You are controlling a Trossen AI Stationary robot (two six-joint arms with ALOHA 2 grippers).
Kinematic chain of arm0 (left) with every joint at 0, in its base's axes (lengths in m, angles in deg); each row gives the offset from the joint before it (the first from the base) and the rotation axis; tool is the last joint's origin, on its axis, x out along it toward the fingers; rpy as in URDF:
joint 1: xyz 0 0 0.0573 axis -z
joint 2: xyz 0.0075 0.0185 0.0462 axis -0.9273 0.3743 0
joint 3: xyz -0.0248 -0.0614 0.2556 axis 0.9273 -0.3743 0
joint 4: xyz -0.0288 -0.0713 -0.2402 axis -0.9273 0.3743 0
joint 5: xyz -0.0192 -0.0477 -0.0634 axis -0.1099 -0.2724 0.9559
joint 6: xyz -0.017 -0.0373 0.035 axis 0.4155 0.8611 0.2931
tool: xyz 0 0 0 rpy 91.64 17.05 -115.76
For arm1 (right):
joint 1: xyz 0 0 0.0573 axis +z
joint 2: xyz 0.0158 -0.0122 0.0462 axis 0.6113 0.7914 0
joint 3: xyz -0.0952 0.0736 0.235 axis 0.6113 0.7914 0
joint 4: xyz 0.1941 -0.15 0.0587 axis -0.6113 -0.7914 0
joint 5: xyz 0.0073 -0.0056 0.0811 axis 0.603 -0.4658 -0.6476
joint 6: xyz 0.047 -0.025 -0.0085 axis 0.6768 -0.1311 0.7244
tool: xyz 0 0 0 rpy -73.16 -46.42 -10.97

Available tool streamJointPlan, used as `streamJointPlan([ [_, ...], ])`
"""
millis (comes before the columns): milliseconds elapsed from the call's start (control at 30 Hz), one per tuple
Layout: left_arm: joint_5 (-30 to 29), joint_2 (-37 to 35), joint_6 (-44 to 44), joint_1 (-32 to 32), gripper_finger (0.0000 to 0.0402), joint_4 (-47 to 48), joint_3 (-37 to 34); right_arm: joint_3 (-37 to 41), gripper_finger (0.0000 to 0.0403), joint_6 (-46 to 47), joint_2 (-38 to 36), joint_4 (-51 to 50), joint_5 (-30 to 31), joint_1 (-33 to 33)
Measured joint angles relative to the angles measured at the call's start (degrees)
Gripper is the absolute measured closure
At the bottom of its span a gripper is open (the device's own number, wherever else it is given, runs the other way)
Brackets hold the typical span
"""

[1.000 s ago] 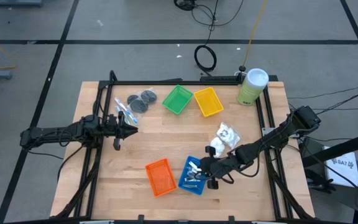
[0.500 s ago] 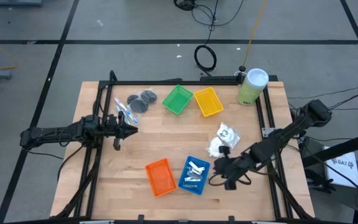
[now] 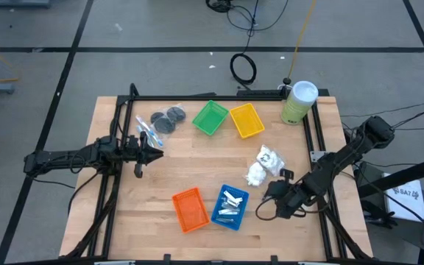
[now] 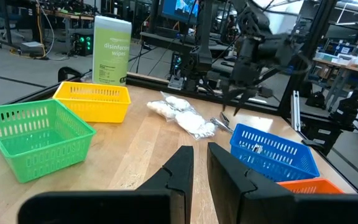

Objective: Pick & Place Travel size toiletries
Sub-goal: Put the silver nail cutter into the blue bin

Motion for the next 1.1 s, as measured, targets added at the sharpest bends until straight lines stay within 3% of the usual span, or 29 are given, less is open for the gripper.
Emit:
streamJointPlan([
  [167, 0.0, 0.0, 0.0, 0.0, 0.0357, 0.0, 0.0, 5.4, 0.0228, 3.2, 0.0, 0.5, -2.4, 1.8],
  [400, 0.0, 0.0, 0.0, 0.0, 0.0357, 0.0, 0.0, 13.8, 0.0226, 8.9, -0.3, 9.7, -3.9, 3.4],
  [567, 0.0, 0.0, 0.0, 0.0, 0.0357, -0.1, 0.0, 15.1, 0.0242, 13.2, -0.1, 9.8, -4.2, 3.3],
  [1100, 0.0, 0.0, 0.0, 0.0, 0.0357, 0.0, 0.0, 15.3, 0.0338, 12.2, 0.0, 11.0, -5.5, 3.3],
])
